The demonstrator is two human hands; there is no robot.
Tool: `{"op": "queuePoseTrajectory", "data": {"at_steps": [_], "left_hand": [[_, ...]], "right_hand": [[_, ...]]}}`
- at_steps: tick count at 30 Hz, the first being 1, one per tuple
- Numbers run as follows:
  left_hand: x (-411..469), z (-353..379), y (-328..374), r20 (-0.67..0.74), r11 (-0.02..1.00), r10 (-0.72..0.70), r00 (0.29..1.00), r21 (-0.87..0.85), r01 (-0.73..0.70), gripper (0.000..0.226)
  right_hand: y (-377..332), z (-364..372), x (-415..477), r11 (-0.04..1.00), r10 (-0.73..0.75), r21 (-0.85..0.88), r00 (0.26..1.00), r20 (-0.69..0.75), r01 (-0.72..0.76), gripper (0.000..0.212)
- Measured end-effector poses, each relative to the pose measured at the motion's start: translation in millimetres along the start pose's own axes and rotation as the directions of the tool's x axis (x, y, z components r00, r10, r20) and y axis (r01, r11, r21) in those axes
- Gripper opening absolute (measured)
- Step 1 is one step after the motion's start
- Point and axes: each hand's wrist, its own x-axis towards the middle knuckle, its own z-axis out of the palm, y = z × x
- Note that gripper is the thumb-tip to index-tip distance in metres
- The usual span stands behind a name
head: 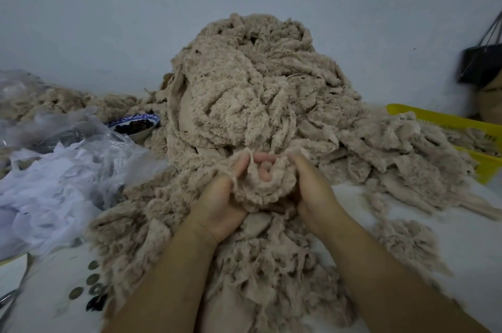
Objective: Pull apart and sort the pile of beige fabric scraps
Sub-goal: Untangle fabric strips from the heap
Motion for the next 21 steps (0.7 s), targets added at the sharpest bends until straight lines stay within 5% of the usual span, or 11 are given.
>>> {"op": "queuePoseTrajectory", "data": {"at_steps": [2, 6, 8, 12, 15, 17, 21], "left_hand": [[2, -3, 1, -0.073, 0.997, 0.033, 0.997, -0.067, -0.037, 0.038], [3, -13, 2, -0.101, 0.99, 0.059, 0.993, -0.121, -0.071, 0.04], [6, -9, 1, -0.177, 0.998, 0.031, 0.984, 0.059, -0.021, 0.038], [14, 8, -5, -0.343, 0.738, 0.066, 0.937, 0.649, 0.185, 0.032], [4, 10, -14, -0.14, 0.616, 0.066, 0.988, 0.785, 0.07, 0.027], [-1, 7, -18, -0.098, 0.692, 0.059, 0.993, 0.722, 0.03, 0.012], [2, 10, -14, -0.097, 0.836, 0.085, 0.992, 0.549, -0.018, 0.029]], "right_hand": [[-7, -8, 4, 0.976, 0.062, 0.212, 0.996, -0.063, -0.048, 0.035], [-14, -15, 4, 0.899, 0.071, 0.432, 0.997, 0.028, -0.076, 0.037], [-15, -12, 2, 0.882, 0.074, 0.459, 0.993, 0.088, -0.106, 0.037], [-15, -9, -2, 0.973, 0.016, 0.228, 1.0, 0.021, -0.02, 0.036], [-8, -3, -6, 0.934, -0.191, -0.316, 0.98, -0.052, 0.165, 0.043], [-3, 0, -7, 0.879, -0.237, -0.435, 0.97, -0.047, 0.194, 0.053], [-2, -2, -2, 0.962, -0.121, -0.252, 0.991, -0.051, 0.104, 0.026]]}}
